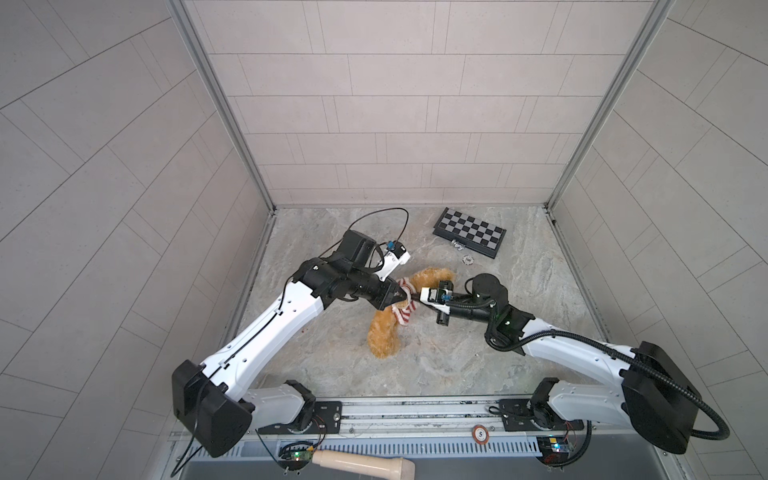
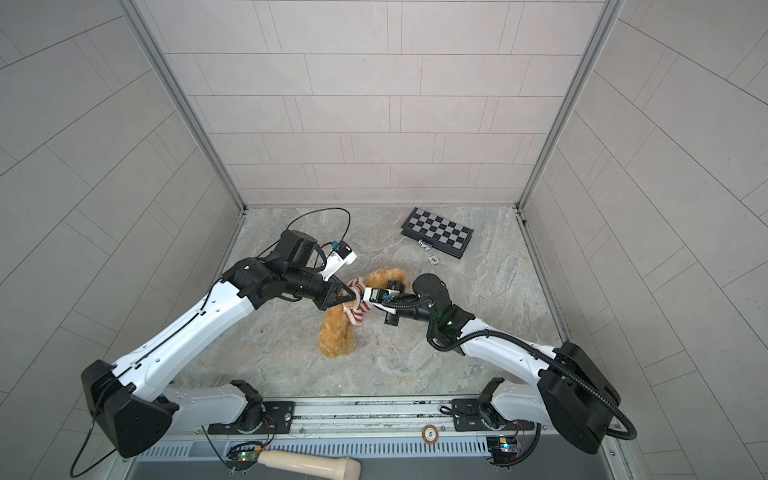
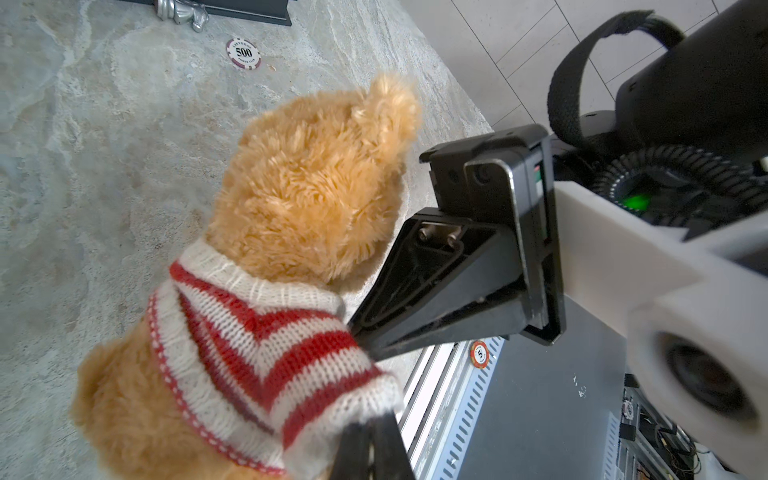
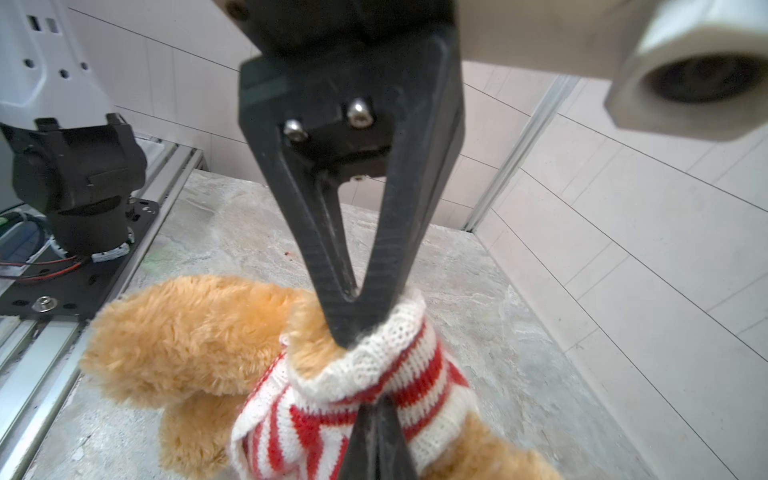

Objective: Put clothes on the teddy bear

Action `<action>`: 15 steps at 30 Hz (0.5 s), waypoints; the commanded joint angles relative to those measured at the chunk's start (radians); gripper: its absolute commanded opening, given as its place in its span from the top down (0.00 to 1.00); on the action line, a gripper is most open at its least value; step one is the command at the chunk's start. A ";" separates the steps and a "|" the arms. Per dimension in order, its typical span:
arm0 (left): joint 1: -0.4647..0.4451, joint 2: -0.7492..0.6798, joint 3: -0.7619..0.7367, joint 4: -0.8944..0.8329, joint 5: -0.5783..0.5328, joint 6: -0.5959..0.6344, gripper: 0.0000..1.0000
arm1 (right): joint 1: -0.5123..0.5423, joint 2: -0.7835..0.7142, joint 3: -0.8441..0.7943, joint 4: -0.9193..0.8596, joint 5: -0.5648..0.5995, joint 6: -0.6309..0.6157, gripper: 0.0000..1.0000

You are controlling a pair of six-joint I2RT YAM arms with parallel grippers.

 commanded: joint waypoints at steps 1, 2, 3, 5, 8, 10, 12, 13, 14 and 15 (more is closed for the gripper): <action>-0.004 -0.049 0.046 -0.008 0.046 0.034 1.00 | -0.003 0.033 0.009 -0.010 0.173 -0.003 1.00; -0.004 -0.055 0.047 -0.018 0.044 0.035 1.00 | -0.005 0.050 0.011 -0.022 0.231 0.004 1.00; -0.004 -0.062 0.046 -0.025 0.040 0.036 1.00 | -0.012 0.065 0.015 -0.038 0.276 0.013 1.00; -0.003 -0.078 0.037 -0.037 0.030 0.036 1.00 | -0.021 0.084 0.016 -0.047 0.362 0.041 1.00; 0.001 -0.099 0.019 -0.040 0.036 0.032 1.00 | -0.022 0.092 0.017 -0.041 0.389 0.063 1.00; 0.004 -0.102 0.009 -0.033 0.043 0.024 1.00 | -0.017 0.082 0.007 -0.004 0.357 0.053 1.00; 0.004 -0.095 0.000 -0.008 0.052 0.000 1.00 | -0.007 0.058 -0.038 0.085 0.276 0.032 1.00; 0.004 -0.092 -0.006 0.011 0.059 -0.014 1.00 | -0.003 0.042 -0.061 0.132 0.236 0.027 1.00; 0.004 -0.090 -0.015 0.039 0.061 -0.036 1.00 | 0.001 0.027 -0.083 0.175 0.196 0.027 0.99; 0.005 -0.088 -0.022 0.060 0.061 -0.052 1.00 | 0.001 0.008 -0.096 0.198 0.170 0.036 0.94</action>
